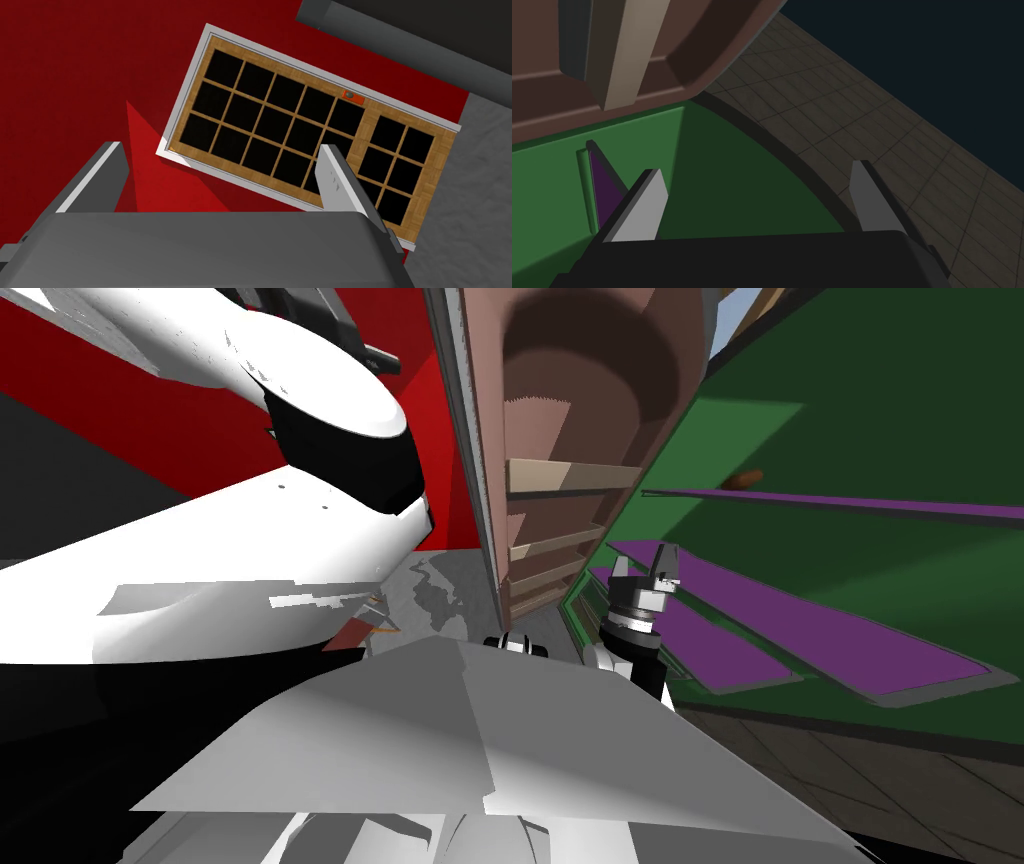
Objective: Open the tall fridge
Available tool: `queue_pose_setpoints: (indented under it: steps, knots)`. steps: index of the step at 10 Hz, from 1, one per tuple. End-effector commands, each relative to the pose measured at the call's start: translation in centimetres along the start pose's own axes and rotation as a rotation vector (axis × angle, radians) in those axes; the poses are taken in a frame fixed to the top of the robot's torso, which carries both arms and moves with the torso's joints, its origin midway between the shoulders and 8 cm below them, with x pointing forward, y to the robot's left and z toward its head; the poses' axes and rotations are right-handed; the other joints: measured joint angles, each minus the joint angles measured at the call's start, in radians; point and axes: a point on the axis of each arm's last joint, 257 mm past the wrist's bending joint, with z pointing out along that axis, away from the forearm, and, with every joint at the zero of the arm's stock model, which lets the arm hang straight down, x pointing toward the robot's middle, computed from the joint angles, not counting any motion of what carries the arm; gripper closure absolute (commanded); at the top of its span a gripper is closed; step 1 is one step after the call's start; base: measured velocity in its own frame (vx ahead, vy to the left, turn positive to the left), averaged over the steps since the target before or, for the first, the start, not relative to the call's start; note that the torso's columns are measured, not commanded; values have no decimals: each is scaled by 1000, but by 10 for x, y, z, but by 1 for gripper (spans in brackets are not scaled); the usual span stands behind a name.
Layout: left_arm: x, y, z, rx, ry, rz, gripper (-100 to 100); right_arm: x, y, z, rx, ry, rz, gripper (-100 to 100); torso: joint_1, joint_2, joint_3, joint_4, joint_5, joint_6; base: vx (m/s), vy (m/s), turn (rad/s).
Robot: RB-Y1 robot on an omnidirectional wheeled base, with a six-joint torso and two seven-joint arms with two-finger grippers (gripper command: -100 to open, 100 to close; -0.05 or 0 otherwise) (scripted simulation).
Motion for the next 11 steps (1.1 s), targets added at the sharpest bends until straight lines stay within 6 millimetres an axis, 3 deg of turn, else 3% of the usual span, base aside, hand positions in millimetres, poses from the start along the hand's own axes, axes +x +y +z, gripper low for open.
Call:
queue_pose_setpoints:
  steps: [1,2,4,5,7,8,11]
  knots:
    - [-54,-20,-26,116,-90,-91,-100,0,0,0,0,0,0,0,-2,0,-1,-1,-1,3,67,-4,-79]
    - [-76,-31,-40,165,-129,-93,-100,0,0,0,0,0,0,0,-3,2,1,0,-2,3,33,-1,-29]
    - [-104,-28,-56,180,-161,-76,-100,0,0,0,0,0,0,0,-3,8,4,2,-2,2,1,1,8]
    - [-110,-22,-58,177,-163,-69,-100,0,0,0,0,0,0,0,-3,8,5,2,-2,2,-9,1,1]
    - [-104,-26,-57,191,-134,-58,-100,0,0,0,0,0,0,0,-3,4,2,1,-2,2,-7,0,0]
    - [-138,-38,-87,277,-196,-112,-100,0,0,0,0,0,0,0,-3,3,1,0,-2,2,103,9,288]
    - [-174,-59,-132,378,-263,-120,-100,0,0,0,0,0,0,0,-3,3,1,0,-1,3,71,-2,51]
